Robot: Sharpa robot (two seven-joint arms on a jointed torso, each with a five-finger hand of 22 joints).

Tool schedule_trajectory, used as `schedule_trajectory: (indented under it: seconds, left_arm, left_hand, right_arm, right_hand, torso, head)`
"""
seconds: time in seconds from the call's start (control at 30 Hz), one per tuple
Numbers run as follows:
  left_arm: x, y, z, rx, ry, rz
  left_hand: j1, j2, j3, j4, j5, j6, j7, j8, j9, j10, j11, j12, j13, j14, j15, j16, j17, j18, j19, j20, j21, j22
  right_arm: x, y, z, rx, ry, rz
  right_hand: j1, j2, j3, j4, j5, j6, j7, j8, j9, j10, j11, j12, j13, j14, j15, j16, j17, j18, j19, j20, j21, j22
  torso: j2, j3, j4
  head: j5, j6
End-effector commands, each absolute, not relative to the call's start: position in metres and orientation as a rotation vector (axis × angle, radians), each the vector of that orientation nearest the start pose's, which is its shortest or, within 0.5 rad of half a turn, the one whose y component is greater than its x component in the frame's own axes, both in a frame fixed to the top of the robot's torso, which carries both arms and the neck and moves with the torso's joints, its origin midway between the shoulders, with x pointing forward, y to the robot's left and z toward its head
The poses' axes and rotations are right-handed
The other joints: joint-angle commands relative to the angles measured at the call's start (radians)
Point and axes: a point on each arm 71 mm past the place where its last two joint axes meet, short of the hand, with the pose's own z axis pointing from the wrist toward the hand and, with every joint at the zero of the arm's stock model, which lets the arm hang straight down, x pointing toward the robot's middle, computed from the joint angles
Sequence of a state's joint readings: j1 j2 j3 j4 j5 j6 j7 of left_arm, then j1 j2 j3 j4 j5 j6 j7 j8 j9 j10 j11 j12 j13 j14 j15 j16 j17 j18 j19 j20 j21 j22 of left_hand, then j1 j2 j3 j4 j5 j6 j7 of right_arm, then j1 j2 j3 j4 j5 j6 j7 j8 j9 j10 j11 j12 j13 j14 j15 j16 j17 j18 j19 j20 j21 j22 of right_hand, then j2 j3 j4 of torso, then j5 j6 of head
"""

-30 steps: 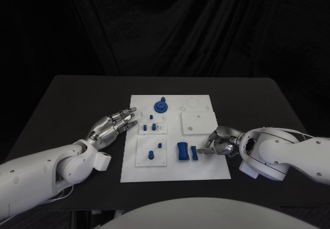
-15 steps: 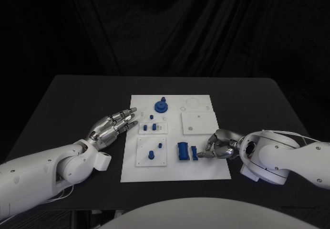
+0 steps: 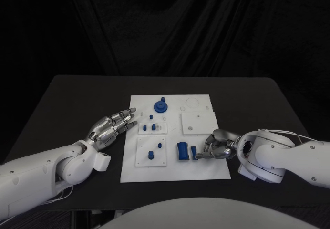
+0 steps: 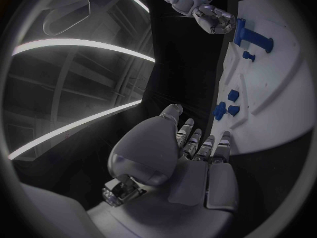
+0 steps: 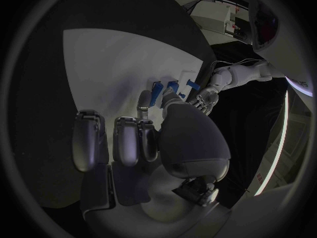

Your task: Assemble the parts on the task board

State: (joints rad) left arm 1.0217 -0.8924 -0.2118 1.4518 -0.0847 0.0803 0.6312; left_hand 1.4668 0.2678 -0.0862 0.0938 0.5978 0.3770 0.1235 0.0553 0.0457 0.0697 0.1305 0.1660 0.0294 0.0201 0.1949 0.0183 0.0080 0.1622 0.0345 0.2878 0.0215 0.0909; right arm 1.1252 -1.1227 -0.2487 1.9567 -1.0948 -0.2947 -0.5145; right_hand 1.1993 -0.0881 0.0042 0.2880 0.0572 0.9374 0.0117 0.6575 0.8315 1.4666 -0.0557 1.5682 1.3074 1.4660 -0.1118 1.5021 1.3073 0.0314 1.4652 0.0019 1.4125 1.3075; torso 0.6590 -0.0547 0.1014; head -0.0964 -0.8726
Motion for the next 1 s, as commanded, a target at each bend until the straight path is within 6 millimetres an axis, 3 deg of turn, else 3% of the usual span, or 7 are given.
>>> schedule_trajectory:
  seconds: [0.03, 0.8, 1.0]
  left_arm:
    - [0.4166, 0.2364, -0.3023, -1.095, 1.619, -1.819]
    - [0.4166, 0.2364, -0.3035, -1.098, 1.623, -1.818]
    - [0.4167, 0.2363, -0.3038, -1.098, 1.625, -1.818]
  left_hand:
    - [0.007, -0.002, 0.006, -0.001, 0.006, 0.002, 0.008, 0.006, 0.001, -0.002, 0.001, 0.003, 0.001, 0.000, 0.009, 0.005, 0.001, -0.001, 0.003, 0.004, 0.001, 0.000]
    - [0.006, -0.002, 0.007, -0.001, 0.006, 0.001, 0.009, 0.006, 0.001, -0.002, 0.002, 0.003, 0.001, -0.001, 0.009, 0.005, 0.001, -0.001, 0.002, 0.004, 0.001, -0.001]
    - [0.006, -0.002, 0.007, -0.001, 0.006, 0.001, 0.009, 0.006, 0.001, -0.002, 0.002, 0.003, 0.001, -0.001, 0.009, 0.005, 0.001, -0.001, 0.002, 0.004, 0.001, -0.001]
  right_arm:
    - [0.3400, -0.2330, -0.2705, 0.361, 2.280, 0.484]
    - [0.3409, -0.2285, -0.2733, 0.314, 2.302, 0.477]
    - [0.3417, -0.2278, -0.2736, 0.317, 2.299, 0.475]
  right_hand:
    - [0.016, 0.003, 0.002, -0.006, -0.006, -0.003, -0.008, 0.005, 0.003, 0.104, -0.006, 0.003, 0.263, 0.076, -0.007, 0.003, 0.107, 0.008, 0.046, -0.007, 0.003, 0.211]
    - [0.060, -0.035, -0.007, -0.004, -0.009, -0.014, -0.009, 0.019, 0.018, 0.104, -0.008, 0.003, 0.263, 0.075, -0.009, 0.001, 0.103, 0.008, 0.045, -0.011, 0.001, 0.211]
    - [0.069, -0.028, -0.002, -0.002, -0.009, -0.014, -0.009, 0.022, 0.021, 0.104, -0.008, 0.003, 0.263, 0.075, -0.009, 0.001, 0.103, 0.008, 0.045, -0.011, 0.001, 0.211]
  torso:
    - [-0.001, -0.0011, -0.0008]
    - [-0.001, -0.0004, -0.0003]
    - [-0.001, -0.0007, -0.0008]
  head:
    - [0.002, 0.000]
    - [0.006, 0.000]
    - [0.007, 0.000]
